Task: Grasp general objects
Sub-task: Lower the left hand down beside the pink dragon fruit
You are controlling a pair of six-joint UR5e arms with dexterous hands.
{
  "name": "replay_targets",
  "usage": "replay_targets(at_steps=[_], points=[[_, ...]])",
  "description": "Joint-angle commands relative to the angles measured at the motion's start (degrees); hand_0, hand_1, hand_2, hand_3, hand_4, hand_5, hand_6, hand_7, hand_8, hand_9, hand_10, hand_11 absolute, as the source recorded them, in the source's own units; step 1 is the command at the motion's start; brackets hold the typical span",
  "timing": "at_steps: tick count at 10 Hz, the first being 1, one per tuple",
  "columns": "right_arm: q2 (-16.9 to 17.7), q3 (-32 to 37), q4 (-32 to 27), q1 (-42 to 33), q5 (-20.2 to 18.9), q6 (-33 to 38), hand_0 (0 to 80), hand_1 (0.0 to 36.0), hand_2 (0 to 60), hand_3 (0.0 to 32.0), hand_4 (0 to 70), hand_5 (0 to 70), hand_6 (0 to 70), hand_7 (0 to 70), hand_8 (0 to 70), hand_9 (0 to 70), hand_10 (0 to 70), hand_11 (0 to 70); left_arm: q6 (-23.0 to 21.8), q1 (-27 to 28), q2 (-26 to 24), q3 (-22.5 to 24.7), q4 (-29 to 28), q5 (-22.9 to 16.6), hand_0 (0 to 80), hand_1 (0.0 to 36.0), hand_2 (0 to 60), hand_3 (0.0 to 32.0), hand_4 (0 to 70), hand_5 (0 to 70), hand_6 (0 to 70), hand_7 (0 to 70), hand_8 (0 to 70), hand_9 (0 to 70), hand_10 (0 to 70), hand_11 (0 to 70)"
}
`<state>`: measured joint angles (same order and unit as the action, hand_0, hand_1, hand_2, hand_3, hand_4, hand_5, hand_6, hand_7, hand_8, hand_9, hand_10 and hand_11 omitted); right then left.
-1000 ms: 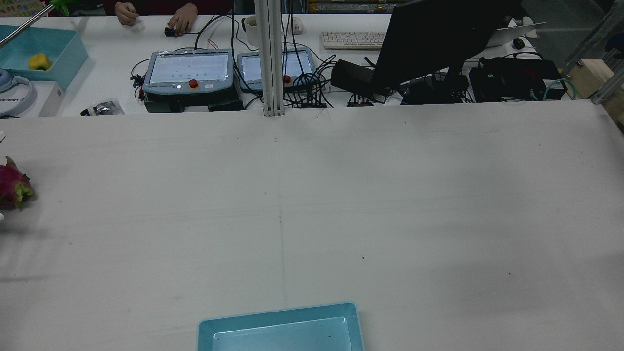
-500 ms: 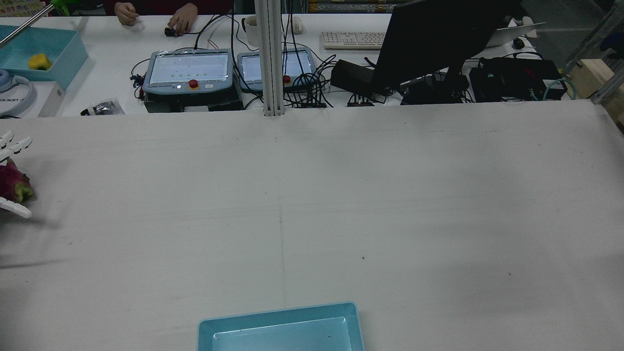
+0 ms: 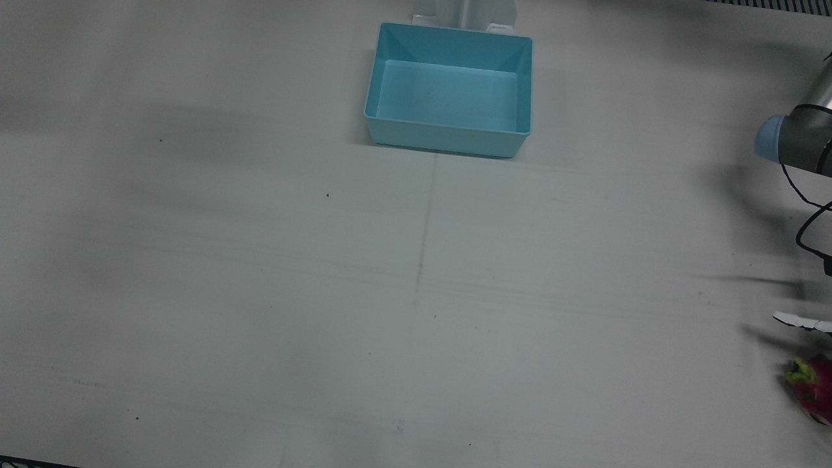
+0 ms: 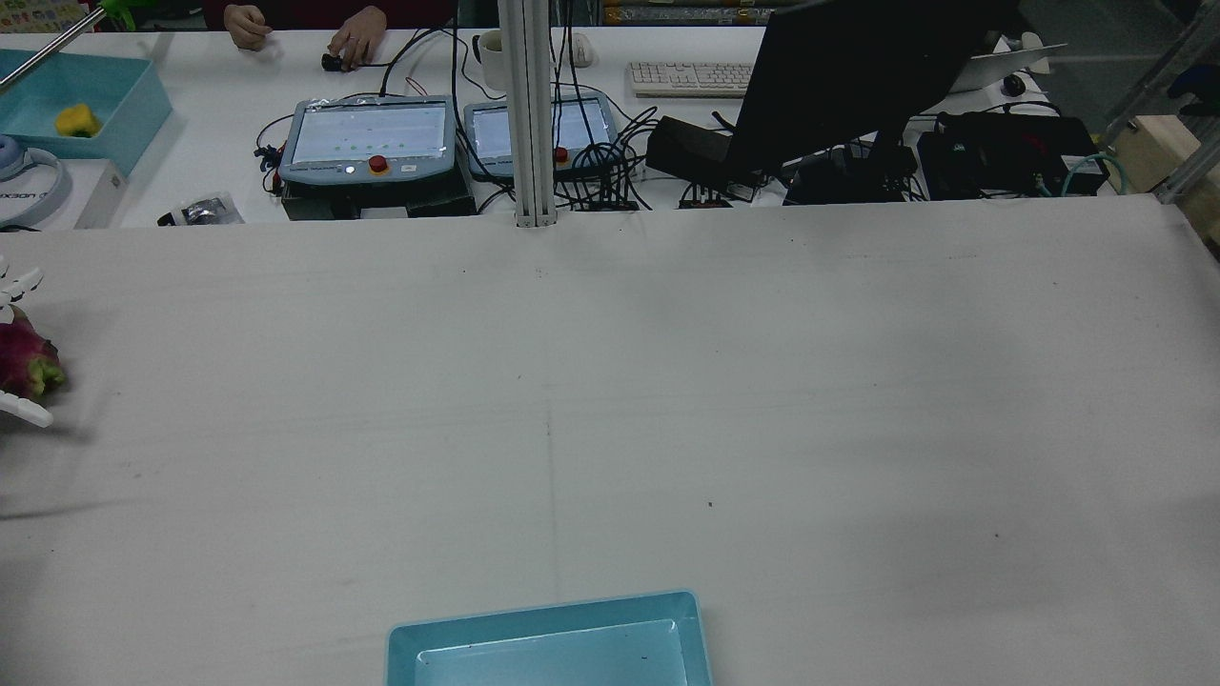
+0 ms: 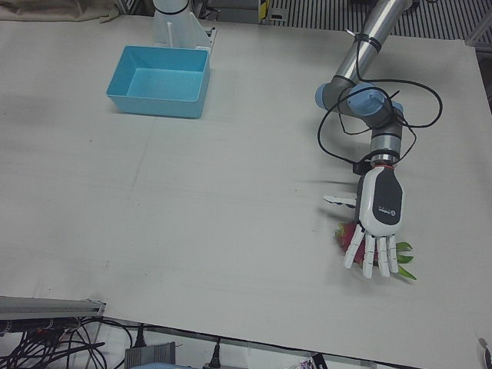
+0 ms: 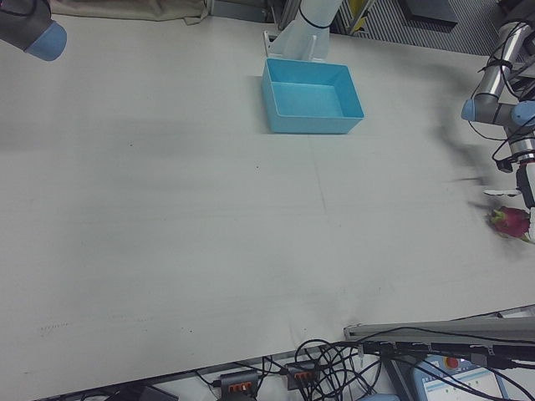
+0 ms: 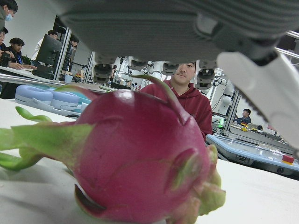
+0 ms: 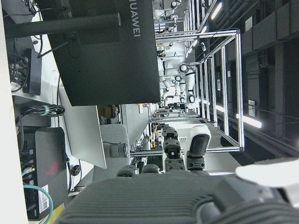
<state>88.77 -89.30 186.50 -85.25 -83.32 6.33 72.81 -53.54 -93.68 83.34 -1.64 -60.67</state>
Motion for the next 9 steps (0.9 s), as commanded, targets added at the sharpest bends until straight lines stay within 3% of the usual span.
replay_targets(at_steps=[1, 3, 6, 9], points=[[0.00, 0.00, 0.00, 0.00, 0.00, 0.00, 0.0, 0.0, 0.0, 0.0, 0.0, 0.0, 0.0, 0.0, 0.0, 0.0, 0.0, 0.0, 2.41, 0.01, -0.09, -0.45, -0.21, 0.72, 53.8, 23.9, 9.1, 2.8, 0.0, 0.0, 0.0, 4.1, 0.8, 0.0, 0.0, 0.0], [0.00, 0.00, 0.00, 0.00, 0.00, 0.00, 0.0, 0.0, 0.0, 0.0, 0.0, 0.0, 0.0, 0.0, 0.0, 0.0, 0.0, 0.0, 3.22, 0.10, -1.05, -2.29, -1.00, 0.72, 52.4, 22.7, 9.6, 1.0, 0.0, 0.0, 0.0, 2.9, 0.6, 0.0, 0.0, 0.0], [0.00, 0.00, 0.00, 0.00, 0.00, 0.00, 0.0, 0.0, 0.0, 0.0, 0.0, 0.0, 0.0, 0.0, 0.0, 0.0, 0.0, 0.0, 3.22, 0.10, -1.15, -3.80, -2.05, 0.72, 51.9, 23.8, 19.0, 0.0, 0.0, 1.5, 0.0, 3.9, 0.4, 0.0, 0.0, 0.0], [0.00, 0.00, 0.00, 0.00, 0.00, 0.00, 0.0, 0.0, 0.0, 0.0, 0.0, 0.0, 0.0, 0.0, 0.0, 0.0, 0.0, 0.0, 3.22, 0.10, -1.24, -4.50, -2.40, 0.81, 51.0, 22.2, 15.8, 0.0, 0.0, 2.0, 0.0, 4.5, 0.5, 0.0, 0.0, 0.0]])
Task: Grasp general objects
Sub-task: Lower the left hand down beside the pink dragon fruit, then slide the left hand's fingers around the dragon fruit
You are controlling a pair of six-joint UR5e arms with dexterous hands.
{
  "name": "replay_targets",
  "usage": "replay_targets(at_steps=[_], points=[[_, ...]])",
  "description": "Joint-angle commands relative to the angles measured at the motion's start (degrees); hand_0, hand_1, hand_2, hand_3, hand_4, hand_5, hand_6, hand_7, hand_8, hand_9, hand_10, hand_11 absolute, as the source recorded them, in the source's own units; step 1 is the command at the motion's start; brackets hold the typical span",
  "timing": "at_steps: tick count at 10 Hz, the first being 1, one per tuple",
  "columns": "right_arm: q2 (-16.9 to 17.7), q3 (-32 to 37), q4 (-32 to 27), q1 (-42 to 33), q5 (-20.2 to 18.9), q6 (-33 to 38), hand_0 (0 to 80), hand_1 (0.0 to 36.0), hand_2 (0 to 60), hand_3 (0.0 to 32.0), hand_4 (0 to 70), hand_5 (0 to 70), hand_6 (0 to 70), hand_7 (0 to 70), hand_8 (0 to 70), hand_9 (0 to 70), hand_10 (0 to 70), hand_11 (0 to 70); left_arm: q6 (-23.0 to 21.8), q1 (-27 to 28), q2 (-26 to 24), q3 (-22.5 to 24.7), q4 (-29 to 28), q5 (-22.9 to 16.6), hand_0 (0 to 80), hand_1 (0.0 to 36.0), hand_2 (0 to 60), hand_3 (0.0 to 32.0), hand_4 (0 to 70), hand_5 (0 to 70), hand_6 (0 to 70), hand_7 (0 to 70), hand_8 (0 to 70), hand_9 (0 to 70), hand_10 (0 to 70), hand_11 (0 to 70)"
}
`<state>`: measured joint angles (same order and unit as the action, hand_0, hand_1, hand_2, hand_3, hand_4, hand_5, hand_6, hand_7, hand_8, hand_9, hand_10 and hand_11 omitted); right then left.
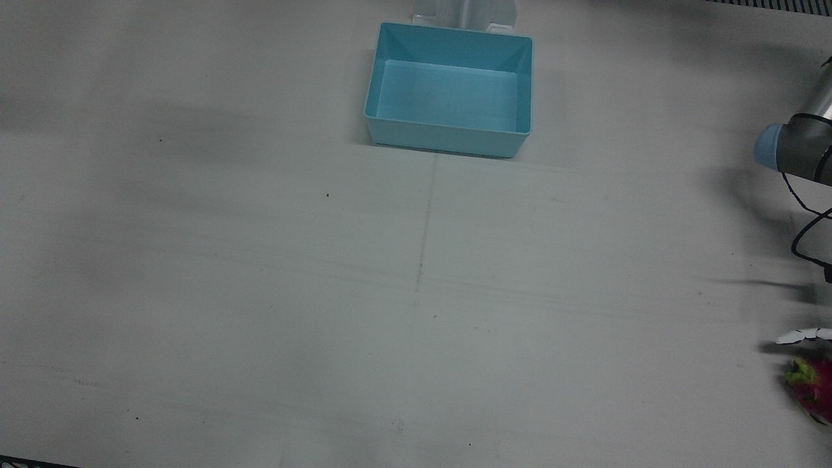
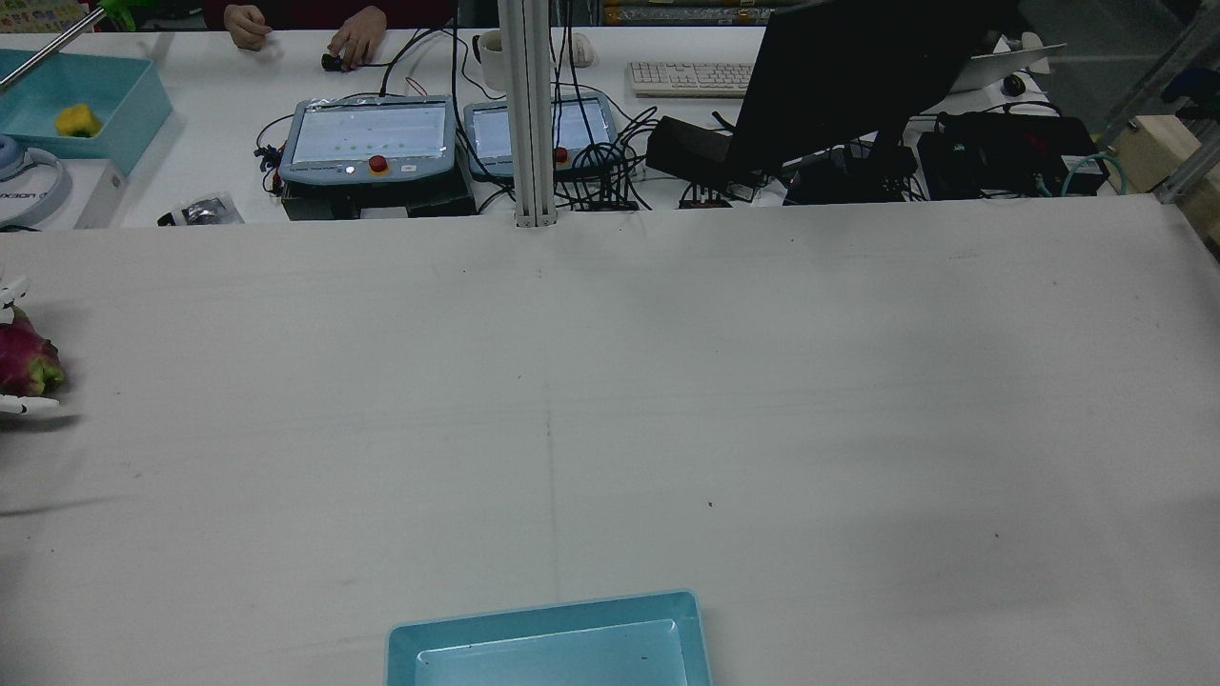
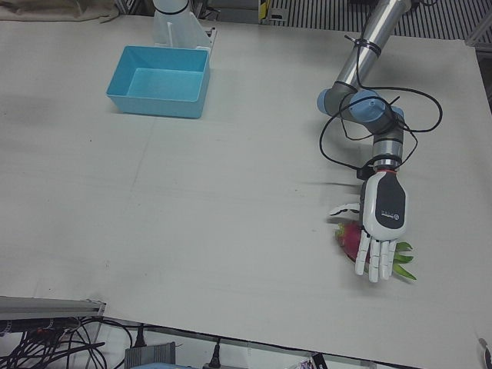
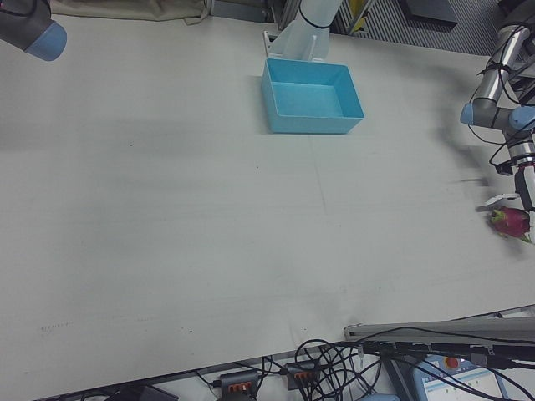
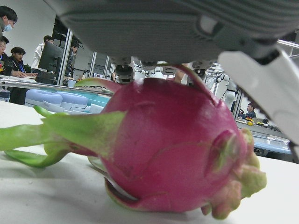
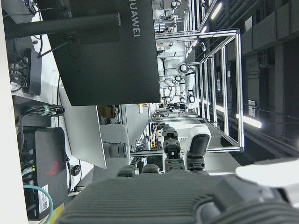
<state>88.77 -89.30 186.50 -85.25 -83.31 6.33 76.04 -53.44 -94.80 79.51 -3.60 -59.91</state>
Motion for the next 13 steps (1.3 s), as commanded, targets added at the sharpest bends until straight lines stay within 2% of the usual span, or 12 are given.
replay_targets(at_steps=[1, 4, 6, 7, 8, 9, 10, 12, 13], points=[[0.00, 0.00, 0.00, 0.00, 0.08, 0.00, 0.0, 0.0, 0.0, 0.0, 0.0, 0.0, 0.0, 0.0, 0.0, 0.0, 0.0, 0.0, -0.02, 0.00, -0.12, -0.93, -0.70, -0.03, 51.1, 22.2, 16.1, 0.0, 0.0, 2.2, 0.0, 4.5, 0.5, 0.0, 0.0, 0.0], [0.00, 0.00, 0.00, 0.00, -0.01, 0.00, 0.0, 0.0, 0.0, 0.0, 0.0, 0.0, 0.0, 0.0, 0.0, 0.0, 0.0, 0.0, 0.25, 0.00, -0.47, -1.37, -0.88, 0.06, 51.1, 21.2, 13.3, 0.0, 0.0, 4.1, 0.0, 5.1, 0.3, 0.0, 0.0, 0.0], [0.00, 0.00, 0.00, 0.00, -0.01, 0.00, 0.0, 0.0, 0.0, 0.0, 0.0, 0.0, 0.0, 0.0, 0.0, 0.0, 0.0, 0.0, 1.13, 0.00, -0.73, -1.72, -1.41, 0.06, 50.6, 20.2, 14.3, 0.0, 1.6, 4.9, 1.5, 6.6, 1.5, 0.0, 0.0, 0.0], [0.00, 0.00, 0.00, 0.00, -0.01, 0.00, 0.0, 0.0, 0.0, 0.0, 0.0, 0.0, 0.0, 0.0, 0.0, 0.0, 0.0, 0.0, 1.13, 0.00, -0.73, -1.90, -1.67, 0.06, 50.1, 20.3, 20.5, 0.0, 10.1, 6.9, 4.8, 9.5, 3.0, 0.5, 0.0, 0.0], [0.00, 0.00, 0.00, 0.00, -0.01, 0.00, 0.0, 0.0, 0.0, 0.0, 0.0, 0.0, 0.0, 0.0, 0.0, 0.0, 0.0, 0.0, 1.21, 0.00, -0.73, -1.90, -1.76, 0.06, 49.1, 21.5, 30.8, 0.0, 13.7, 9.3, 6.0, 12.5, 3.8, 1.1, 0.0, 0.0], [0.00, 0.00, -0.09, 0.00, -0.01, 0.00, 0.0, 0.0, 0.0, 0.0, 0.0, 0.0, 0.0, 0.0, 0.0, 0.0, 0.0, 0.0, 1.22, 0.00, -0.73, -2.77, -2.63, 0.15, 48.3, 23.2, 41.9, 0.0, 13.3, 9.2, 6.2, 13.5, 4.3, 1.3, 0.0, 0.0], [0.00, 0.00, 0.00, 0.00, -0.01, 0.00, 0.0, 0.0, 0.0, 0.0, 0.0, 0.0, 0.0, 0.0, 0.0, 0.0, 0.0, 0.0, 1.22, 0.00, -0.73, -3.39, -3.16, 0.15, 48.0, 24.2, 46.9, 0.0, 13.6, 9.0, 6.3, 13.6, 4.4, 1.3, 0.0, 0.0], [0.09, 0.00, 0.00, 0.00, -0.01, 0.00, 0.0, 0.0, 0.0, 0.0, 0.0, 0.0, 0.0, 0.0, 0.0, 0.0, 0.0, 0.0, 1.91, 0.00, -0.91, -3.39, -3.17, 0.15, 47.9, 24.4, 49.8, 0.0, 15.8, 9.0, 6.3, 13.7, 4.3, 1.3, 0.0, 0.0], [0.00, 0.00, 0.00, 0.00, -0.01, 0.00, 0.0, 0.0, 0.0, 0.0, 0.0, 0.0, 0.0, 0.0, 0.0, 0.0, 0.0, 0.0, 3.57, 0.00, -1.26, -3.48, -3.43, 0.15, 47.9, 26.1, 56.6, 0.0, 15.6, 8.4, 6.0, 13.6, 3.9, 1.3, 0.0, 0.0]])
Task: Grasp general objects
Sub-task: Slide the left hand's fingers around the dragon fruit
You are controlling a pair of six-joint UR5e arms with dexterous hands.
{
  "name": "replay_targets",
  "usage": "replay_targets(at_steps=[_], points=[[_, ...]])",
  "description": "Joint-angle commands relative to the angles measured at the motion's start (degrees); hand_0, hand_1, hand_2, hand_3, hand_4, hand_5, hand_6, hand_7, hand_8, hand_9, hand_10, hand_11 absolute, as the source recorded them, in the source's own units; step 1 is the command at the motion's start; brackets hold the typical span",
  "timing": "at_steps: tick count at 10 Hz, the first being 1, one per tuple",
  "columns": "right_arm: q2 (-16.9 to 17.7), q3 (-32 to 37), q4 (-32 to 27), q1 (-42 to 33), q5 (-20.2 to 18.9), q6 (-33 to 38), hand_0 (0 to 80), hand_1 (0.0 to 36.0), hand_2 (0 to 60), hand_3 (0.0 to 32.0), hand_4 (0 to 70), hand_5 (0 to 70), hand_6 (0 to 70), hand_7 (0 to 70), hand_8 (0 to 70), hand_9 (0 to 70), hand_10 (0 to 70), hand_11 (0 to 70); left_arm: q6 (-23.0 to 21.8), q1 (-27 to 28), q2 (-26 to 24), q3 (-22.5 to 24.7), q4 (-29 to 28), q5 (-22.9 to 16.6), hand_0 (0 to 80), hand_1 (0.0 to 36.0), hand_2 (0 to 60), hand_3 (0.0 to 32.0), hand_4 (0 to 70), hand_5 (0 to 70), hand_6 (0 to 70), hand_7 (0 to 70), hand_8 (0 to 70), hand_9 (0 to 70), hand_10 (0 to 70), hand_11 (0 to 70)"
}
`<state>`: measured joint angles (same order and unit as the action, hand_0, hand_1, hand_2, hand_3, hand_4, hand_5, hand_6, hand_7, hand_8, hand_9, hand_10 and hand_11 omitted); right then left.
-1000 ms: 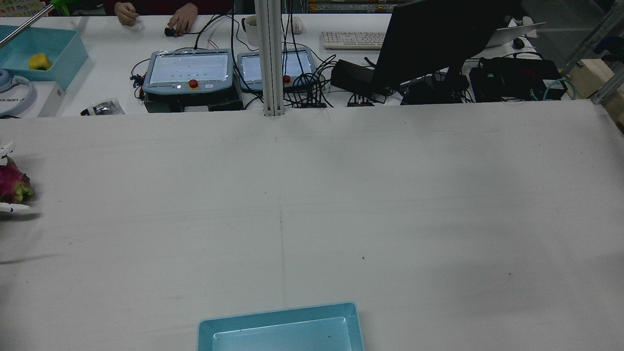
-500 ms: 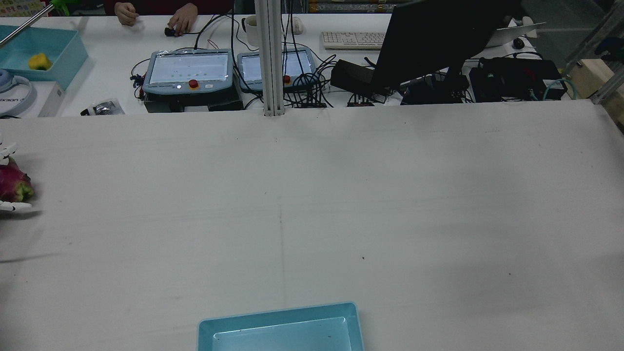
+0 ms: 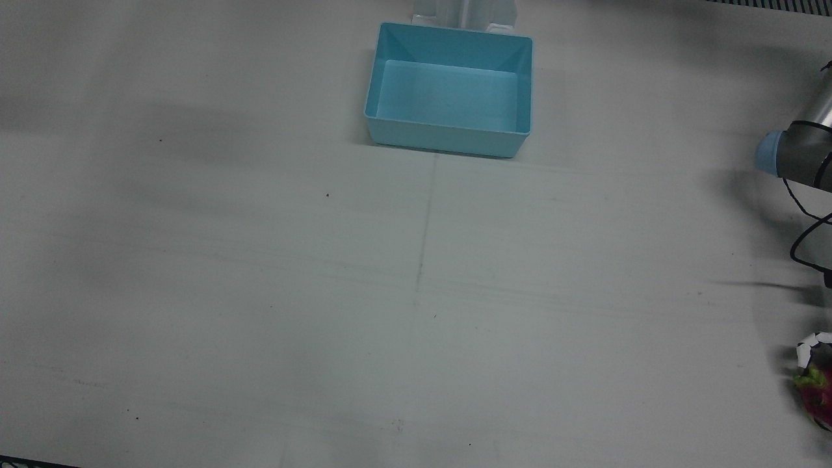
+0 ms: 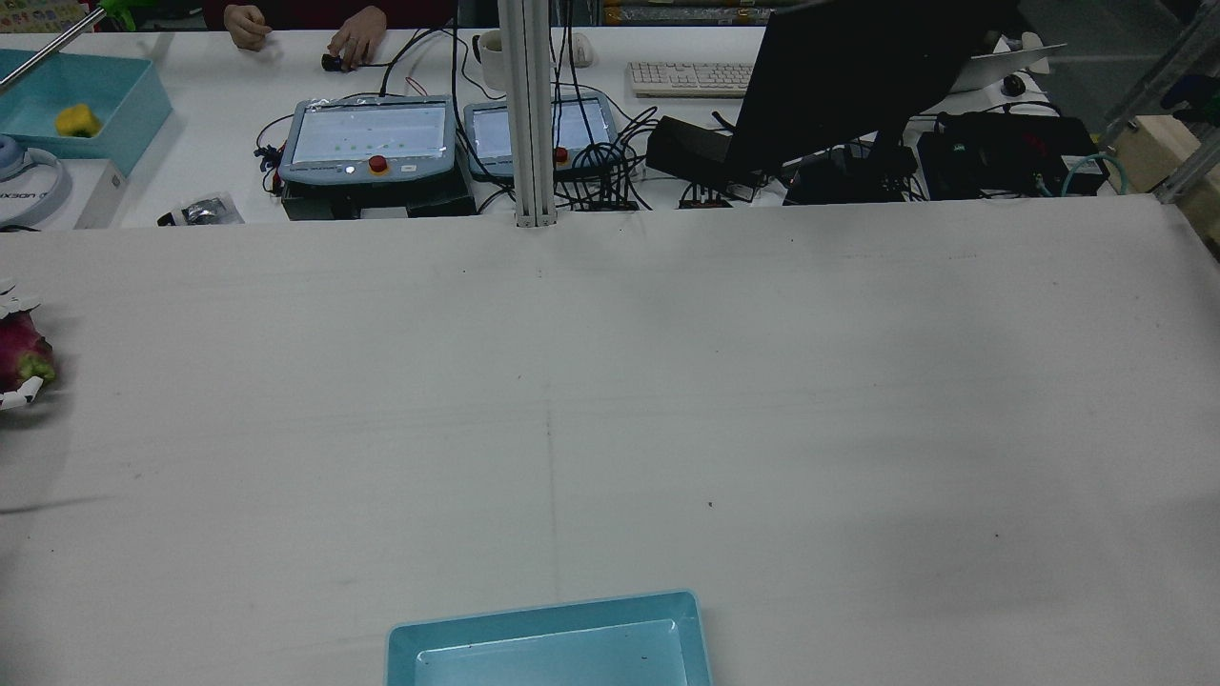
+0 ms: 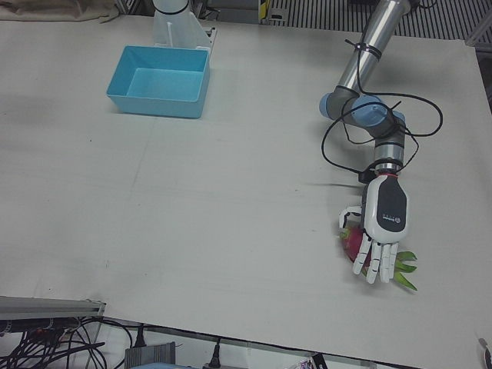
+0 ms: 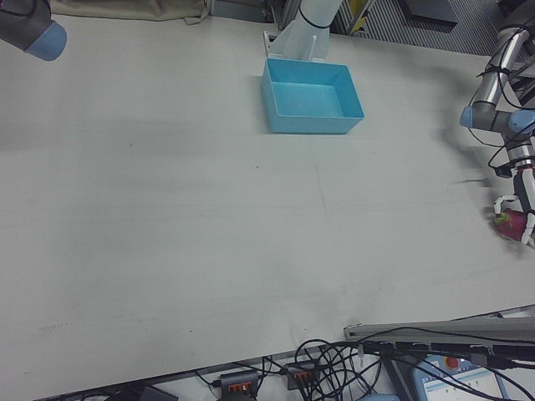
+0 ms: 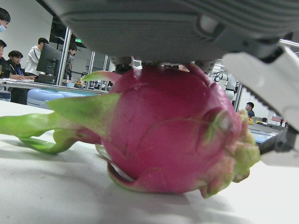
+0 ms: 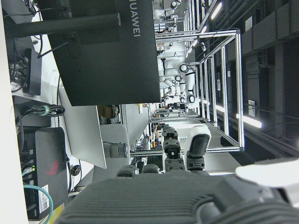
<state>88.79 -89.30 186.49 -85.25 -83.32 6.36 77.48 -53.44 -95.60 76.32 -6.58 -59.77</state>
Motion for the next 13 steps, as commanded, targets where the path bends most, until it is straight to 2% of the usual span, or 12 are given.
replay_targets(at_steps=[1, 2, 3, 5, 6, 7, 8, 9, 10, 11, 12, 13], points=[[-0.02, 0.00, 0.01, 0.00, 0.00, -0.03, 0.0, 0.0, 0.0, 0.0, 0.0, 0.0, 0.0, 0.0, 0.0, 0.0, 0.0, 0.0, 2.32, 0.00, -0.46, -0.29, -0.63, 0.01, 49.0, 26.9, 52.7, 0.0, 14.6, 7.9, 5.5, 13.5, 3.7, 1.3, 0.0, 0.0], [-0.02, 0.00, 0.01, 0.00, 0.00, 0.06, 0.0, 0.0, 0.0, 0.0, 0.0, 0.0, 0.0, 0.0, 0.0, 0.0, 0.0, 0.0, 2.33, 0.00, -0.46, -0.29, -0.63, 0.01, 50.4, 27.2, 47.4, 0.0, 14.0, 7.8, 5.3, 13.3, 3.3, 1.2, 0.0, 0.0], [-0.02, 0.00, 0.01, 0.00, 0.00, -0.03, 0.0, 0.0, 0.0, 0.0, 0.0, 0.0, 0.0, 0.0, 0.0, 0.0, 0.0, 0.0, 2.33, 0.00, -0.46, -0.29, -0.80, 0.01, 50.3, 26.6, 44.5, 0.0, 13.9, 7.5, 5.0, 12.9, 2.9, 1.1, 0.0, 0.0], [0.07, 0.00, 0.01, 0.00, 0.00, -0.03, 0.0, 0.0, 0.0, 0.0, 0.0, 0.0, 0.0, 0.0, 0.0, 0.0, 0.0, 0.0, 2.41, 0.00, -0.46, -0.47, -0.98, 0.01, 50.2, 26.0, 42.6, 0.0, 13.1, 7.0, 5.0, 12.9, 3.1, 1.1, 0.0, 0.0], [-0.02, 0.00, 0.01, 0.00, 0.00, -0.03, 0.0, 0.0, 0.0, 0.0, 0.0, 0.0, 0.0, 0.0, 0.0, 0.0, 0.0, 0.0, 2.41, 0.00, -0.46, -0.55, -1.07, 0.01, 49.8, 25.0, 43.6, 0.0, 17.0, 9.9, 7.3, 16.8, 6.1, 1.9, 0.9, 2.3], [-0.02, 0.00, 0.01, 0.00, 0.00, 0.06, 0.0, 0.0, 0.0, 0.0, 0.0, 0.0, 0.0, 0.0, 0.0, 0.0, 0.0, 0.0, 2.50, 0.00, -0.46, -0.82, -0.98, 0.01, 48.5, 24.2, 50.6, 0.0, 22.2, 12.3, 10.6, 22.5, 9.7, 3.1, 5.8, 9.7], [-0.02, 0.00, 0.01, 0.00, 0.00, -0.03, 0.0, 0.0, 0.0, 0.0, 0.0, 0.0, 0.0, 0.0, 0.0, 0.0, 0.0, 0.0, 3.72, 0.00, -0.72, 0.14, 0.24, -0.08, 47.4, 23.4, 58.6, 0.0, 30.7, 15.8, 14.6, 30.7, 12.7, 4.7, 13.9, 21.1], [-0.02, 0.00, 0.01, 0.00, 0.00, -0.03, 0.0, 0.0, 0.0, 0.0, 0.0, 0.0, 0.0, 0.0, 0.0, 0.0, 0.0, 0.0, 4.08, 0.00, -0.90, 0.67, 1.29, -0.17, 47.0, 22.7, 60.0, 0.0, 37.2, 17.8, 15.2, 34.4, 11.3, 5.4, 18.0, 26.9], [-0.02, 0.00, 0.01, 0.00, 0.00, -0.03, 0.0, 0.0, 0.0, 0.0, 0.0, 0.0, 0.0, 0.0, 0.0, 0.0, 0.0, 0.0, 4.00, 0.00, -0.99, 0.85, 2.00, -0.17, 47.9, 19.3, 36.4, 0.0, 31.3, 11.1, 9.7, 23.2, 5.4, 3.2, 7.2, 11.1], [-0.02, 0.00, 0.01, 0.00, 0.00, -0.03, 0.0, 0.0, 0.0, 0.0, 0.0, 0.0, 0.0, 0.0, 0.0, 0.0, 0.0, 0.0, 4.08, 0.00, -0.99, 1.37, 2.27, -0.17, 47.9, 17.0, 19.6, 0.0, 18.3, 3.4, 4.5, 15.1, 1.4, 1.6, 0.0, 0.0], [-0.02, 0.00, 0.01, 0.00, 0.00, -0.03, 0.0, 0.0, 0.0, 0.0, 0.0, 0.0, 0.0, 0.0, 0.0, 0.0, 0.0, 0.0, 4.17, 0.00, -0.99, 1.29, 2.27, -0.17, 47.6, 14.0, 6.5, 0.0, 10.0, 0.0, 2.2, 12.1, 1.4, 1.0, 0.0, 0.0], [-0.02, 0.00, 0.01, 0.00, 0.00, -0.03, 0.0, 0.0, 0.0, 0.0, 0.0, 0.0, 0.0, 0.0, 0.0, 0.0, 0.0, 0.0, 4.17, 0.00, -0.99, 1.03, 1.58, -0.17, 48.8, 15.1, 2.5, 0.0, 7.2, 0.0, 1.2, 11.4, 1.8, 0.8, 0.0, 0.0]])
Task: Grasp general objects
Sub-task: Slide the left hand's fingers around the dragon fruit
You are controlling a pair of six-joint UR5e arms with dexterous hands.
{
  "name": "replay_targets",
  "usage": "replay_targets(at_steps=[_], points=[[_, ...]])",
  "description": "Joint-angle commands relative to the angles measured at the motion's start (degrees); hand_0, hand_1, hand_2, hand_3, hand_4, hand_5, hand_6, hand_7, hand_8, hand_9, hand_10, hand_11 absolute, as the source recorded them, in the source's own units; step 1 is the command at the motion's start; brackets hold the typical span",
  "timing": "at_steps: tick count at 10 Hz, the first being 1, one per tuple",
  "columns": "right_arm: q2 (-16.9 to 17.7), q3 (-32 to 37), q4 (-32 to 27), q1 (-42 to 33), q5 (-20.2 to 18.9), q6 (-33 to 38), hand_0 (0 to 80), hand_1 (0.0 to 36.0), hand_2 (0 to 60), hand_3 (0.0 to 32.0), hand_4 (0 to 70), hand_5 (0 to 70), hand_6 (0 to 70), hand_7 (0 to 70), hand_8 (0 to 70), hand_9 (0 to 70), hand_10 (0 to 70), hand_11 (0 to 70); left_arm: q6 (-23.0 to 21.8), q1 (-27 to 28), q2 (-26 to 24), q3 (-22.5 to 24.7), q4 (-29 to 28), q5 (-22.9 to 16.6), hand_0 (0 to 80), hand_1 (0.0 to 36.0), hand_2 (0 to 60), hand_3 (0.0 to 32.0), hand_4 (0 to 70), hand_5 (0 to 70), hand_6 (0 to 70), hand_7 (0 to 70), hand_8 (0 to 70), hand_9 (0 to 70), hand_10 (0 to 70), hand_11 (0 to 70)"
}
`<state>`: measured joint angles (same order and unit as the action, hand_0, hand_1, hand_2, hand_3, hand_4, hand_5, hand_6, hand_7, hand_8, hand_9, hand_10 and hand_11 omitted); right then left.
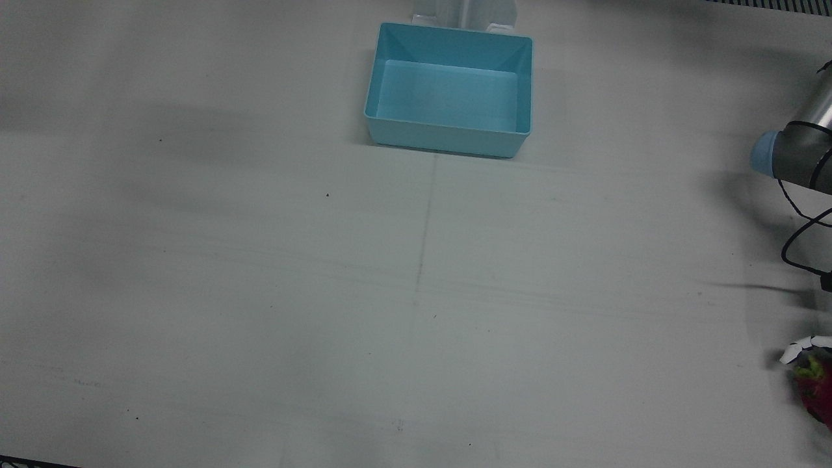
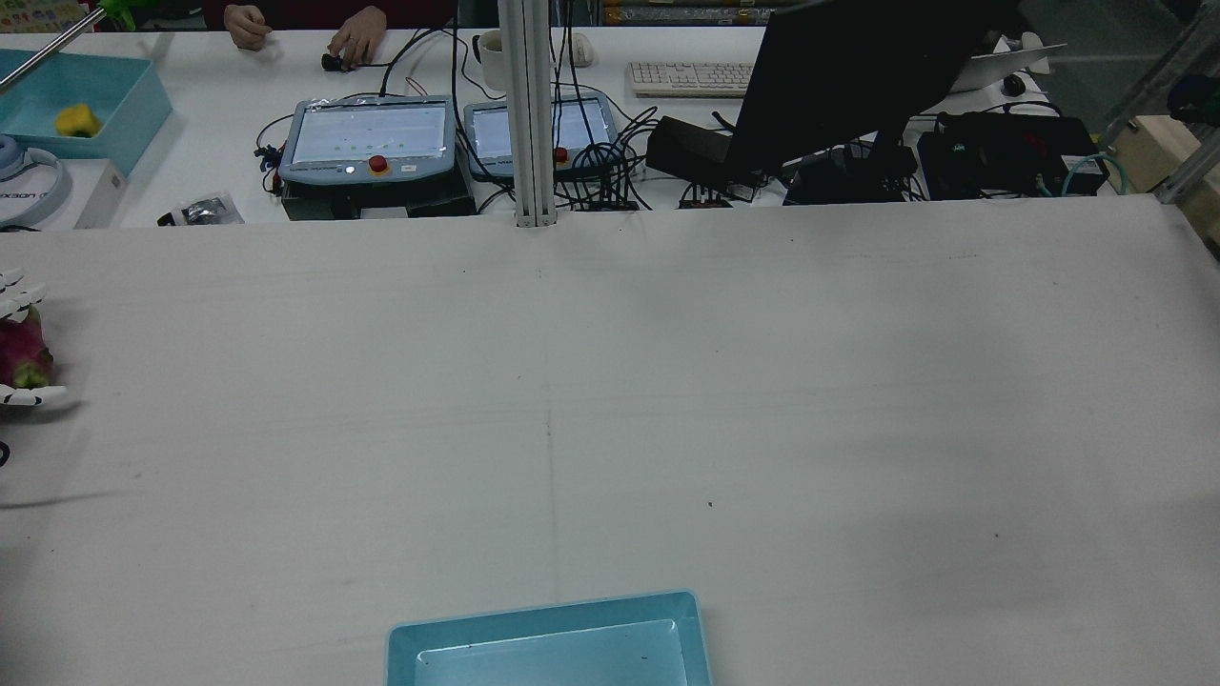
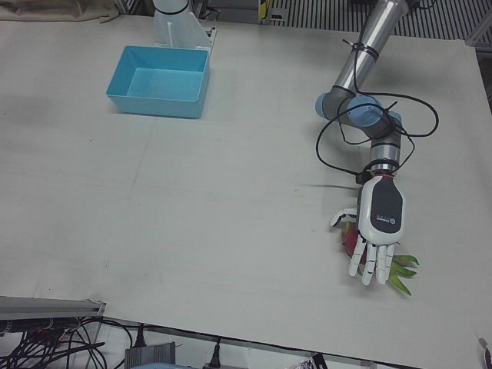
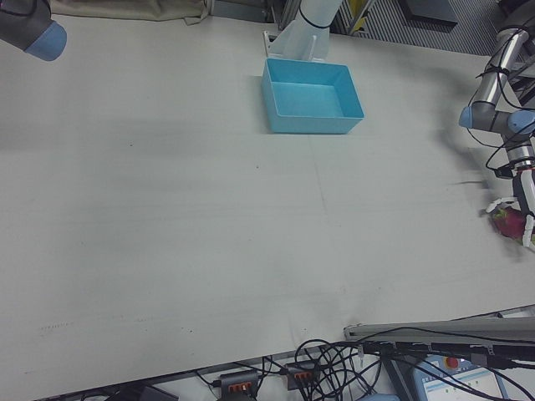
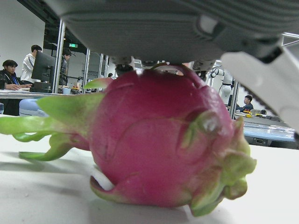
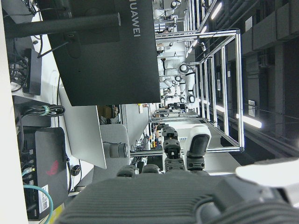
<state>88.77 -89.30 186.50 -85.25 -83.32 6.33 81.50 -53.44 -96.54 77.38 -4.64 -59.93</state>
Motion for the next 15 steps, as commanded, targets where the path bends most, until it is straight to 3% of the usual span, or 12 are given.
replay_targets(at_steps=[1, 2, 3, 4, 5, 6, 7, 8, 10, 12, 13, 15], points=[[0.00, 0.00, 0.00, 0.00, 0.00, 0.00, 0.0, 0.0, 0.0, 0.0, 0.0, 0.0, 0.0, 0.0, 0.0, 0.0, 0.0, 0.0, 0.15, 0.09, -0.05, -0.13, -0.54, -0.01, 49.7, 15.6, 0.6, 0.0, 6.0, 0.0, 0.6, 11.3, 1.8, 0.8, 0.0, 0.0], [0.00, 0.00, 0.00, 0.00, 0.00, 0.00, 0.0, 0.0, 0.0, 0.0, 0.0, 0.0, 0.0, 0.0, 0.0, 0.0, 0.0, 0.0, 1.28, 0.00, -0.05, -0.30, -1.24, 0.08, 49.4, 15.4, 2.3, 0.0, 9.0, 0.2, 2.1, 13.4, 2.7, 1.2, 0.0, 0.1], [0.00, 0.00, 0.00, 0.00, 0.00, 0.00, 0.0, 0.0, 0.0, 0.0, 0.0, 0.0, 0.0, 0.0, 0.0, 0.0, 0.0, 0.0, 2.77, 0.09, 0.04, -0.22, -1.68, 0.08, 48.4, 18.2, 21.7, 0.0, 13.5, 5.1, 5.5, 20.9, 5.2, 2.7, 3.1, 5.6], [0.00, 0.00, 0.00, 0.00, 0.00, 0.00, 0.0, 0.0, 0.0, 0.0, 0.0, 0.0, 0.0, 0.0, 0.0, 0.0, 0.0, 0.0, 2.96, 0.00, -0.05, -0.04, -1.51, 0.08, 47.8, 15.0, 12.7, 0.0, 14.4, 6.0, 6.4, 24.9, 4.8, 3.5, 3.1, 5.4], [0.08, 0.00, 0.00, 0.00, 0.00, 0.00, 0.0, 0.0, 0.0, 0.0, 0.0, 0.0, 0.0, 0.0, 0.0, 0.0, 0.0, 0.0, 3.05, 0.09, -0.05, -0.13, -1.08, 0.08, 47.3, 13.1, 1.3, 0.0, 5.1, 0.6, 1.4, 13.4, 0.4, 1.2, 0.0, 0.0], [0.00, 0.00, 0.00, 0.00, 0.00, 0.00, 0.0, 0.0, 0.0, 0.0, 0.0, 0.0, 0.0, 0.0, 0.0, 0.0, 0.0, 0.0, 3.05, 0.00, 0.04, -0.21, -0.81, 0.16, 47.8, 14.0, 0.0, 0.2, 0.0, 0.0, 0.0, 6.0, 0.0, 0.0, 0.0, 0.0], [0.00, 0.00, 0.00, 0.00, 0.00, 0.00, 0.0, 0.0, 0.0, 0.0, 0.0, 0.0, 0.0, 0.0, 0.0, 0.0, 0.0, 0.0, 3.57, 0.00, 0.04, -0.39, -0.89, 0.17, 48.3, 15.3, 0.0, 18.0, 0.0, 0.0, 0.0, 1.3, 0.0, 0.0, 0.0, 0.0], [0.00, 0.00, 0.00, 0.00, 0.00, 0.00, 0.0, 0.0, 0.0, 0.0, 0.0, 0.0, 0.0, 0.0, 0.0, 0.0, 0.0, 0.0, 4.80, 0.00, 0.04, -0.30, -1.16, 0.17, 48.6, 16.2, 0.0, 27.0, 0.0, 0.0, 0.0, 0.2, 0.0, 0.0, 0.0, 0.0], [0.00, 0.00, 0.00, 0.00, 0.00, 0.00, 0.0, 0.0, 0.0, 0.0, 0.0, 0.0, 0.0, 0.0, 0.0, 0.0, 0.0, 0.0, 5.77, 0.00, -0.05, -1.18, -2.03, 0.17, 55.6, 20.8, 0.0, 13.6, 0.0, 0.0, 0.0, 2.2, 0.0, 0.0, 0.0, 0.0], [0.00, 0.00, 0.00, 0.00, 0.00, 0.00, 0.0, 0.0, 0.0, 0.0, 0.0, 0.0, 0.0, 0.0, 0.0, 0.0, 0.0, 0.0, 6.04, 0.09, -0.05, -1.53, -2.48, 0.25, 59.4, 20.0, 0.0, 3.6, 0.0, 0.0, 0.0, 3.2, 0.0, 0.0, 0.0, 0.0], [0.00, 0.00, 0.00, 0.00, 0.00, 0.00, 0.0, 0.0, 0.0, 0.0, 0.0, 0.0, 0.0, 0.0, 0.0, 0.0, 0.0, 0.0, 6.04, 0.09, -0.05, -1.62, -2.56, 0.43, 59.9, 20.7, 0.0, 1.0, 0.0, 0.0, 0.0, 3.3, 0.0, 0.0, 0.0, 0.0], [0.00, 0.00, 0.00, 0.00, 0.00, 0.00, 0.0, 0.0, 0.0, 0.0, 0.0, 0.0, 0.0, 0.0, 0.0, 0.0, 0.0, 0.0, 6.04, 0.09, -0.05, -2.50, -2.74, 3.32, 59.3, 21.4, 0.0, 0.0, 0.0, 0.0, 0.0, 3.9, 0.0, 0.0, 0.0, 0.0]])
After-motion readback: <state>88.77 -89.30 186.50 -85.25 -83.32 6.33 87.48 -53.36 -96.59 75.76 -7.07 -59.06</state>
